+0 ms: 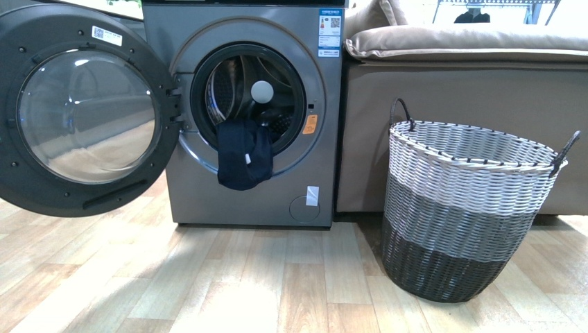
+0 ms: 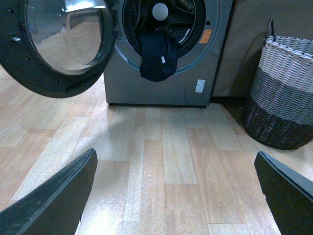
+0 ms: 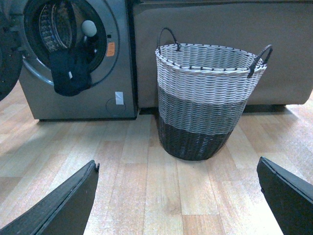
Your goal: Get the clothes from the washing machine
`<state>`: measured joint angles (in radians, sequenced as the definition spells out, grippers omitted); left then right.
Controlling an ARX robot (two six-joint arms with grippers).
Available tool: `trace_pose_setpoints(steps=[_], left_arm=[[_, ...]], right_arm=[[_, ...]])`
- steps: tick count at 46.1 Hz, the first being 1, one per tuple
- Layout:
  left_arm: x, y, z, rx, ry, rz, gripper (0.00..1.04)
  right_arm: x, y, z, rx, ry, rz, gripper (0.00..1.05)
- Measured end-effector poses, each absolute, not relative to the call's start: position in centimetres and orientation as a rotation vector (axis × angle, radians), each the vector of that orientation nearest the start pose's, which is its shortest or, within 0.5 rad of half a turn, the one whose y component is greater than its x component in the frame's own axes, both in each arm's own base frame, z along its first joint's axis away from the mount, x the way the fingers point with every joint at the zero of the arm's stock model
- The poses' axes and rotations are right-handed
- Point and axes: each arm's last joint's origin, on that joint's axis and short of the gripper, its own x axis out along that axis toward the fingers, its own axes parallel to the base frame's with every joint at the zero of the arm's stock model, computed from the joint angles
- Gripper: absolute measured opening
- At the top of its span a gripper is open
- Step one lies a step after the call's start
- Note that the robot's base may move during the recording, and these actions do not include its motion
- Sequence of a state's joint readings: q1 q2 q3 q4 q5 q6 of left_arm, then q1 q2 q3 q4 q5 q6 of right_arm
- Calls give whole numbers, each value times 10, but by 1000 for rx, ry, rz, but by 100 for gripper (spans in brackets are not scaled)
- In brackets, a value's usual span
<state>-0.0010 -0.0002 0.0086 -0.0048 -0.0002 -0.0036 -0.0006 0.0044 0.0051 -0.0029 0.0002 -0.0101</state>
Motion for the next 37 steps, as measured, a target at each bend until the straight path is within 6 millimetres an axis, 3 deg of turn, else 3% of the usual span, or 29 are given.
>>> trace_pose_setpoints(steps=[37], left_arm=[[97,0,166,-4,-4,-1,98]], right_arm=[[98,0,165,-10,2,-1,97]])
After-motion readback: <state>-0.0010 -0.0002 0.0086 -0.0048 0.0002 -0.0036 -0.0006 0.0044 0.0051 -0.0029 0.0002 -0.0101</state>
